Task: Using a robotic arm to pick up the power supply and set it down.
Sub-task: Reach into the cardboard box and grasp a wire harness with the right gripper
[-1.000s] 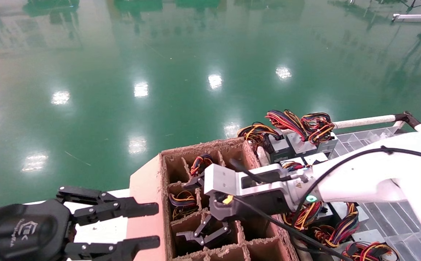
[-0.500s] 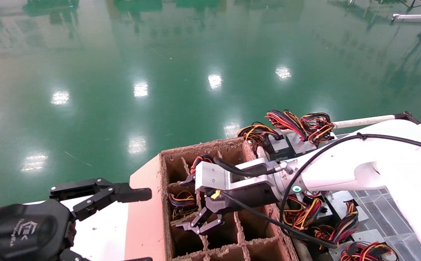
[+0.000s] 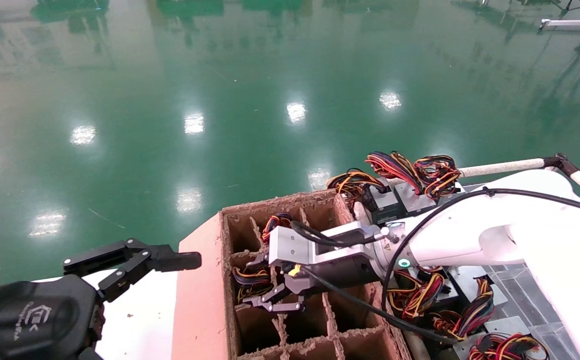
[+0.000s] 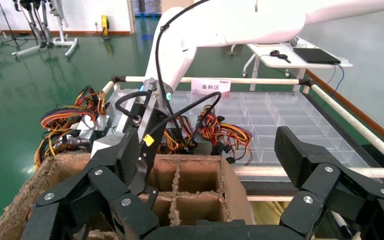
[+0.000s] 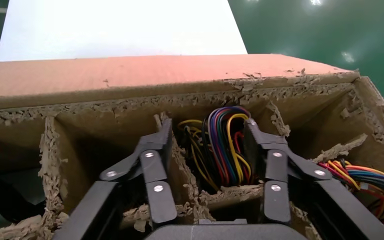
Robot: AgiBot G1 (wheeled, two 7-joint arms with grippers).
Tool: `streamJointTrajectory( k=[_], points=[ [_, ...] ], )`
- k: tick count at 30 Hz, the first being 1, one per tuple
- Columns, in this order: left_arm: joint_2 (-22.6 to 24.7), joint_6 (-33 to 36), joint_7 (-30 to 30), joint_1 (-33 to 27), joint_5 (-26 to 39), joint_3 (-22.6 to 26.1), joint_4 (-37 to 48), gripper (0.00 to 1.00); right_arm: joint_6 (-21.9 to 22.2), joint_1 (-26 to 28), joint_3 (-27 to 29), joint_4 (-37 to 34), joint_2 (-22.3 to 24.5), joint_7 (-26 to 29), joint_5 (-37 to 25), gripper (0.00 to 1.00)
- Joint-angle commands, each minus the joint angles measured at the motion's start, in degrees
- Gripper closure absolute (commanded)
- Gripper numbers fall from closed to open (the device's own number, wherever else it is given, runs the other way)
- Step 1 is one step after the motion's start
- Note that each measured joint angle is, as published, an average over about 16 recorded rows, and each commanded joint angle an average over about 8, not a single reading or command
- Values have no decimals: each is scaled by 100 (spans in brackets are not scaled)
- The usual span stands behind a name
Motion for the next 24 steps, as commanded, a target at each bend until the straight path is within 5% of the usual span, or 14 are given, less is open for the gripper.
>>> streamJointTrajectory(
  k=[1, 24],
  points=[
    [0, 0, 0, 0, 0, 0, 0, 0, 18, -8, -22, -8, -5, -1, 8, 100],
    [-1, -1, 1, -1, -2, 3, 0, 0, 278, -59, -228, -15, 3, 44, 211, 100]
  ],
)
